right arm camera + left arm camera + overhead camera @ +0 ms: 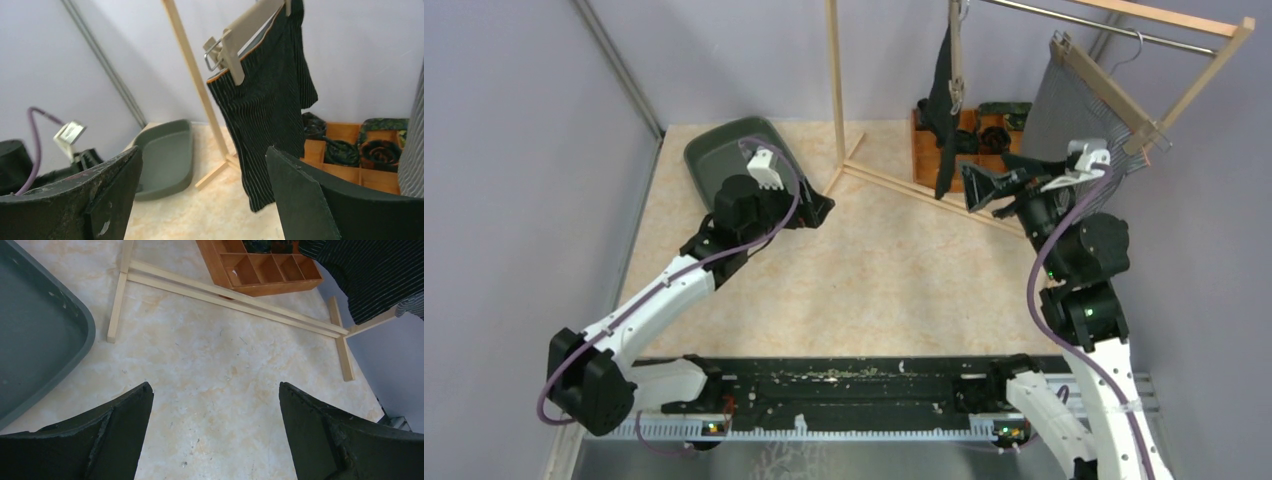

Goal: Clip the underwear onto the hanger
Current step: Reset both arms

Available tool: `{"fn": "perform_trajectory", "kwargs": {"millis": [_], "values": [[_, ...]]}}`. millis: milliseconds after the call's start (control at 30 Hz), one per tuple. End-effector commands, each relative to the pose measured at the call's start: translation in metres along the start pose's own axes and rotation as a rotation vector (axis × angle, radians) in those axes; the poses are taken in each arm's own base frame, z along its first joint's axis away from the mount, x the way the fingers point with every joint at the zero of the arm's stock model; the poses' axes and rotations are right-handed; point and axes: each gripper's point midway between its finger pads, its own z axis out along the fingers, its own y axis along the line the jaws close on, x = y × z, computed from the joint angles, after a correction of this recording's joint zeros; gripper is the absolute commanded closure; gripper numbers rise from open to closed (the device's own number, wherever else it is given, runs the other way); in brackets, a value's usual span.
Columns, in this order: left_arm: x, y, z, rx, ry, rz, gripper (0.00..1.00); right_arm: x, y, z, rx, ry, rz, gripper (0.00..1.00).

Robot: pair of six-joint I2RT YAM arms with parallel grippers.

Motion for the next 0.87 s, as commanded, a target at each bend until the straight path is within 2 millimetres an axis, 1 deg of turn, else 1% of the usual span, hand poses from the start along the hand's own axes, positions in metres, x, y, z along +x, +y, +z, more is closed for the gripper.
{"fn": "perform_trajectory", "kwargs": {"millis": [0, 167, 400, 500, 600, 700, 833], "values": [[-0.010, -0.005, 0.007, 0.006, -0.017, 0.021, 0.00, 0.016, 0.019, -0.016, -0.105, 0.029, 0.040, 0.07], [-0.008, -0.008, 0.013, 0.017, 0.000, 0.009, 0.00, 0.061, 0.025, -0.027, -0.166, 0.126, 0.095, 0.07], [-0.008, -0.003, 0.015, -0.001, -0.008, 0.026, 0.00, 0.120, 0.024, -0.042, -0.167, 0.243, 0.122, 0.06], [-0.008, -0.002, 0.016, -0.005, -0.009, 0.031, 0.00, 0.140, 0.022, -0.048, -0.166, 0.271, 0.144, 0.06], [-0.008, -0.002, 0.018, -0.007, -0.007, 0.030, 0.00, 0.156, 0.019, -0.053, -0.161, 0.305, 0.153, 0.05], [-0.007, 0.000, 0.020, -0.014, -0.006, 0.026, 0.00, 0.167, 0.017, -0.057, -0.154, 0.333, 0.156, 0.05], [-0.005, -0.001, 0.020, -0.007, -0.001, 0.026, 0.00, 0.172, 0.015, -0.060, -0.143, 0.341, 0.157, 0.05]]}}
